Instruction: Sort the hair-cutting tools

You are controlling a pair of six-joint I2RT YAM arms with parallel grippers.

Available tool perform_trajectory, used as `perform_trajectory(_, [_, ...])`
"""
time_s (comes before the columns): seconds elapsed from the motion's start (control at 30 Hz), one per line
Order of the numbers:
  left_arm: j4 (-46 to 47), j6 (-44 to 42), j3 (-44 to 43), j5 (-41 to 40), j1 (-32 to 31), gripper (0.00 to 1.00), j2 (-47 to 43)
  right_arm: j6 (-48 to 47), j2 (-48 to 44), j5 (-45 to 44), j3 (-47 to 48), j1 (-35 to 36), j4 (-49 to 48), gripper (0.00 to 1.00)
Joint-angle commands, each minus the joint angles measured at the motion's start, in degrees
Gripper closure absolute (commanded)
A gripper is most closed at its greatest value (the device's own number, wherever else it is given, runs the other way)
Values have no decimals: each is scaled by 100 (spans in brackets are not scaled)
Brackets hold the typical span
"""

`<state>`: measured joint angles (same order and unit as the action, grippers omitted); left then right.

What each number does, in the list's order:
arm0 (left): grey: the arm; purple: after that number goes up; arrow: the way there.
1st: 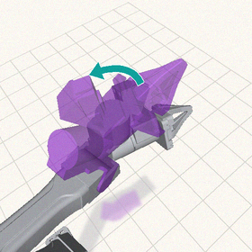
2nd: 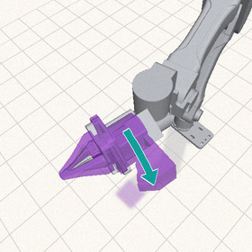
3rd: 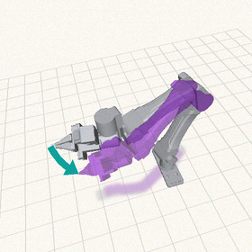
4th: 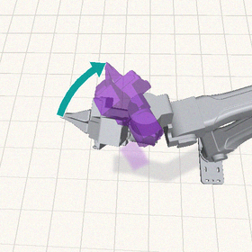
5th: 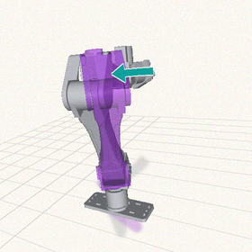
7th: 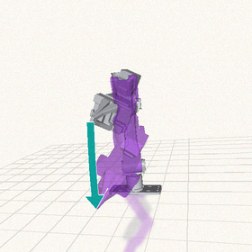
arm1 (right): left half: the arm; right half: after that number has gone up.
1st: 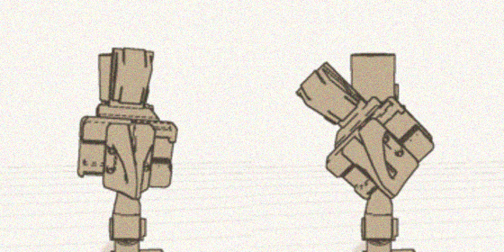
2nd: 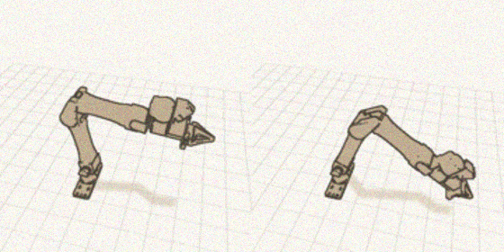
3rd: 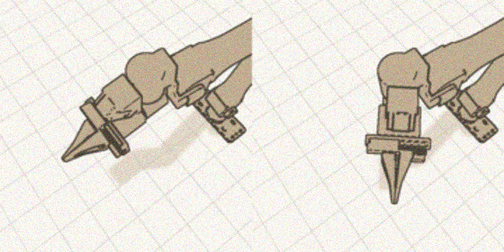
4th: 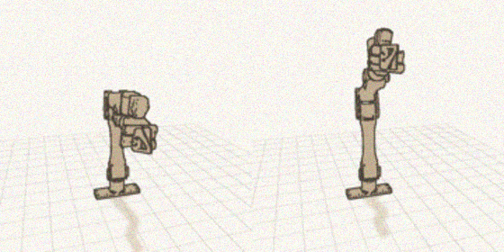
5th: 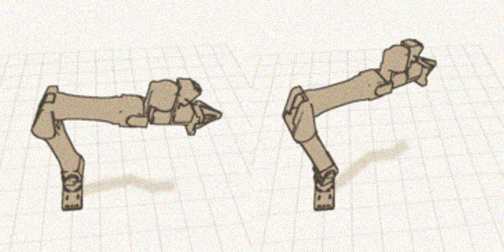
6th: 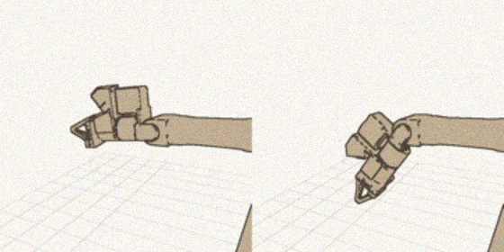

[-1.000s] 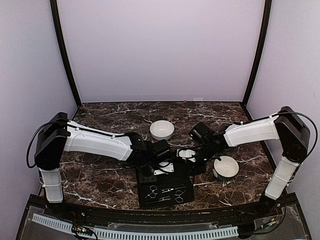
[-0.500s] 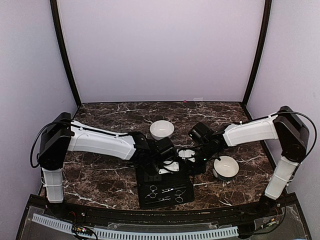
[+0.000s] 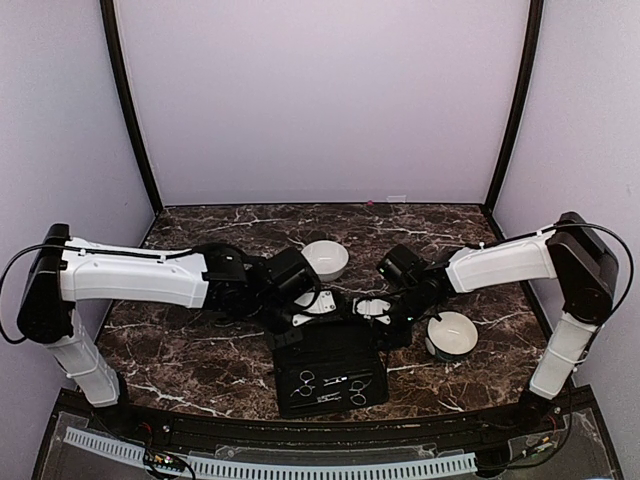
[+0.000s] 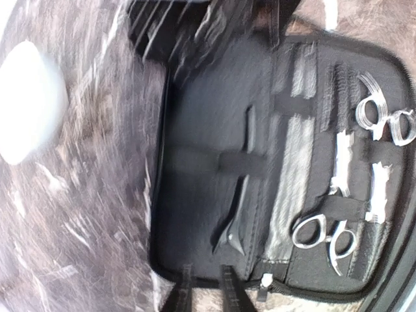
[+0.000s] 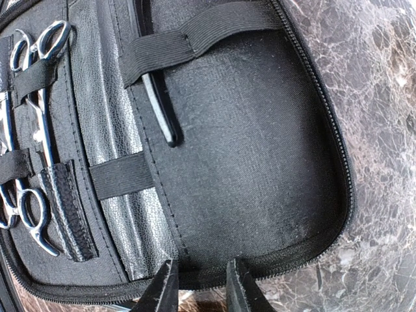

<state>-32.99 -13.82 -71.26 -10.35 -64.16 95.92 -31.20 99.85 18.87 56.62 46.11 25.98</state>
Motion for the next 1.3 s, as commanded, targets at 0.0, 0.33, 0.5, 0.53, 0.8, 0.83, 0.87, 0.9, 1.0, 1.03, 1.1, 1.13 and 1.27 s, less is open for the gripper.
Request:
perform_trajectory(0.0, [-375,572,479,-121,222,95,110,-46,-3,-115,90,37,86,74])
perform_trajectory(0.33, [111,538,674,157,308,100,524,-59,-36,-140,75,30,92,74])
perform_trajectory(0.5, [211,461,453,368,308,100,843,-62,-10,-139,93,35,109,74])
perform_trajectory(0.53, [218,462,378,414,308,100,919,-66,-4,-145,87,38,109,74])
perform_trajectory(0.8, [583,414,-28,482,308,100,1271,-80,-11,-156,77,31,118,74])
perform_trajectory(0.83, [622,403,-83,566,310,100,1298,-86,-9,-170,83,42,118,74])
perform_trajectory(0.87, [653,399,-134,737,309,100,1324,-83,-10,-173,83,35,118,74])
perform_trajectory(0.9, [668,399,-185,850,308,100,1346,-81,-5,-181,79,33,118,74])
perform_trajectory(1.0, [665,415,-294,1057,308,100,1417,-86,-8,-191,73,30,115,73])
perform_trajectory(1.03, [661,429,-305,1146,308,100,1429,-83,-4,-199,69,33,116,73])
perform_trajectory(1.1, [639,452,-322,1437,308,100,1414,-89,3,-202,71,36,116,74])
perform_trajectory(1.13, [648,497,-326,1598,308,100,1408,-94,14,-208,71,41,118,73])
perform_trajectory(1.27, [837,686,-278,2163,303,100,1369,-92,23,-226,77,32,118,73])
